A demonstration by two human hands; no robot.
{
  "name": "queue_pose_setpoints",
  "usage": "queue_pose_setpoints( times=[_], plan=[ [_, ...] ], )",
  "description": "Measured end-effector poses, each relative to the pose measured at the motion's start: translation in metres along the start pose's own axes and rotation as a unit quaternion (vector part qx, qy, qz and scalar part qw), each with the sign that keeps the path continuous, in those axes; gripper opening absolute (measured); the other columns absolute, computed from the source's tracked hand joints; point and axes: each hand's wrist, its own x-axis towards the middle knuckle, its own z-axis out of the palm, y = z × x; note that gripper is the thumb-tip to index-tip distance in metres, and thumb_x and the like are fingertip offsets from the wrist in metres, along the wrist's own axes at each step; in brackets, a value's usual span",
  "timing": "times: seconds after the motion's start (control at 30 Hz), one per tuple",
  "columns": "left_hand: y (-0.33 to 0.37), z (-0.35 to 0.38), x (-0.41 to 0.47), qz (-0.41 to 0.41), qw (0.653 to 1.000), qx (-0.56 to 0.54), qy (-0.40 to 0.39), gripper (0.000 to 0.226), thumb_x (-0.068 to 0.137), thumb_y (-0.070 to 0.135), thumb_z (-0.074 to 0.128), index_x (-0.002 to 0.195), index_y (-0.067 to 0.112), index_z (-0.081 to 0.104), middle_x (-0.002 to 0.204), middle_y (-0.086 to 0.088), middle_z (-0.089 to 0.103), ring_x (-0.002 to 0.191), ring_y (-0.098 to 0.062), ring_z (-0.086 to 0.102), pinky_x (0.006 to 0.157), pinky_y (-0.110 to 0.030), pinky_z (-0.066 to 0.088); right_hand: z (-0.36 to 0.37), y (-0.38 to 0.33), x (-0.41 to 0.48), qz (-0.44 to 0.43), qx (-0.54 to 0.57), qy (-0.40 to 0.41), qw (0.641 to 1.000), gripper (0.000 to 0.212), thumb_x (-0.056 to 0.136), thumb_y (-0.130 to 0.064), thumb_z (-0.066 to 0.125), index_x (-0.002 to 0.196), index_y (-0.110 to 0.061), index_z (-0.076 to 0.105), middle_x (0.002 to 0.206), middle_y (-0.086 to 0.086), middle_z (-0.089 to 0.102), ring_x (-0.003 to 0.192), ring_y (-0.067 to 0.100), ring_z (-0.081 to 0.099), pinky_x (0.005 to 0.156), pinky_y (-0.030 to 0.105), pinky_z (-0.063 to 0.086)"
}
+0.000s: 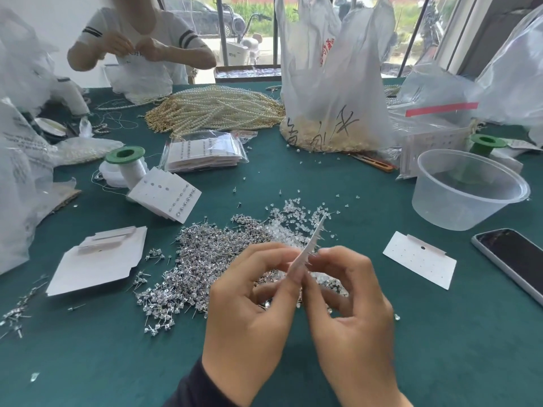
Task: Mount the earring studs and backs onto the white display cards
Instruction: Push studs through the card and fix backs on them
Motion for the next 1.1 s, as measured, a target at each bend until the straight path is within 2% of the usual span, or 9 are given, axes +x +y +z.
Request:
queue_pose_setpoints(
  times=[0.17, 0.27, 0.5, 0.6, 0.73, 0.87, 0.97, 1.03, 1.1],
  plan=[
    [-0.009, -0.005, 0.003, -0.065, 0.996, -0.06, 0.006, 0.013, 0.066, 0.03, 0.069, 0.075, 0.021, 0.073, 0.077, -0.001, 0.072, 0.073, -0.014, 0.066, 0.066, -0.022, 0.05, 0.003, 0.001, 0.0, -0.116, -0.14, 0.031, 0.983, 0.015, 0.08, -0.022, 0.064, 0.094, -0.023, 0.058, 0.092, 0.004, 0.047, 0.078, 0.019, 0.056, 0.061, 0.035, 0.054],
    [-0.011, -0.005, 0.002, -0.069, 0.996, -0.057, 0.012, 0.014, 0.063, 0.034, 0.068, 0.071, 0.023, 0.073, 0.076, 0.002, 0.072, 0.068, -0.01, 0.064, 0.066, -0.023, 0.049, 0.002, -0.001, 0.001, -0.139, -0.159, 0.035, 0.977, 0.013, 0.079, -0.02, 0.065, 0.09, -0.024, 0.059, 0.091, 0.005, 0.045, 0.079, 0.016, 0.053, 0.065, 0.031, 0.05],
    [-0.011, -0.002, 0.001, -0.088, 0.995, -0.049, -0.018, 0.02, 0.062, 0.036, 0.067, 0.078, 0.026, 0.074, 0.072, 0.001, 0.071, 0.068, -0.012, 0.064, 0.067, -0.034, 0.052, 0.001, 0.002, 0.0, -0.065, -0.121, 0.038, 0.99, 0.003, 0.079, -0.015, 0.065, 0.079, -0.013, 0.067, 0.093, 0.005, 0.048, 0.09, 0.015, 0.054, 0.072, 0.04, 0.051],
    [-0.011, 0.0, 0.0, -0.089, 0.994, 0.004, -0.057, 0.026, 0.067, 0.043, 0.058, 0.082, 0.027, 0.072, 0.063, 0.0, 0.067, 0.063, -0.012, 0.06, 0.062, -0.038, 0.052, 0.001, 0.002, 0.001, -0.057, -0.122, 0.03, 0.99, 0.007, 0.08, -0.019, 0.061, 0.078, -0.014, 0.066, 0.094, 0.004, 0.048, 0.091, 0.01, 0.053, 0.077, 0.03, 0.048],
    [-0.011, -0.005, 0.005, -0.045, 0.994, 0.097, -0.033, 0.026, 0.072, 0.044, 0.05, 0.083, 0.028, 0.068, 0.064, -0.003, 0.065, 0.057, -0.02, 0.057, 0.056, -0.037, 0.049, -0.003, 0.001, 0.006, -0.064, -0.124, -0.048, 0.989, 0.01, 0.078, -0.011, 0.063, 0.085, -0.017, 0.069, 0.109, 0.003, 0.05, 0.107, 0.012, 0.052, 0.089, 0.031, 0.045],
    [-0.013, -0.013, 0.014, -0.118, 0.989, 0.077, 0.055, 0.012, 0.079, 0.029, 0.06, 0.079, 0.035, 0.07, 0.07, 0.0, 0.07, 0.059, -0.017, 0.058, 0.061, -0.052, 0.054, -0.021, 0.002, 0.023, -0.038, -0.096, -0.139, 0.985, 0.021, 0.082, -0.014, 0.061, 0.099, -0.022, 0.069, 0.111, -0.005, 0.057, 0.109, 0.014, 0.055, 0.088, 0.033, 0.048],
    [-0.015, -0.02, 0.021, -0.183, 0.979, 0.026, 0.087, 0.031, 0.086, 0.014, 0.057, 0.069, 0.036, 0.073, 0.067, 0.007, 0.071, 0.065, -0.019, 0.063, 0.065, -0.054, 0.055, -0.041, 0.019, 0.047, 0.039, -0.282, -0.211, 0.935, 0.027, 0.082, -0.018, 0.066, 0.109, -0.023, 0.066, 0.105, -0.008, 0.059, 0.103, 0.014, 0.054, 0.091, 0.021, 0.038],
    [-0.015, -0.022, 0.024, -0.21, 0.973, -0.015, 0.098, 0.036, 0.086, 0.011, 0.056, 0.063, 0.032, 0.073, 0.063, 0.006, 0.071, 0.061, -0.016, 0.065, 0.056, -0.04, 0.059, -0.047, 0.03, 0.052, 0.067, -0.391, -0.266, 0.879, 0.028, 0.084, -0.029, 0.063, 0.112, -0.024, 0.065, 0.106, -0.005, 0.056, 0.104, 0.017, 0.048, 0.09, 0.02, 0.032],
    [-0.015, -0.022, 0.025, -0.221, 0.969, -0.035, 0.102, 0.037, 0.086, 0.009, 0.055, 0.061, 0.03, 0.073, 0.062, 0.004, 0.071, 0.058, -0.014, 0.065, 0.05, -0.03, 0.057, -0.042, 0.034, 0.05, 0.069, -0.394, -0.265, 0.877, 0.019, 0.084, -0.029, 0.064, 0.1, -0.022, 0.07, 0.098, -0.004, 0.058, 0.098, 0.019, 0.049, 0.089, 0.027, 0.035]
  ],
)
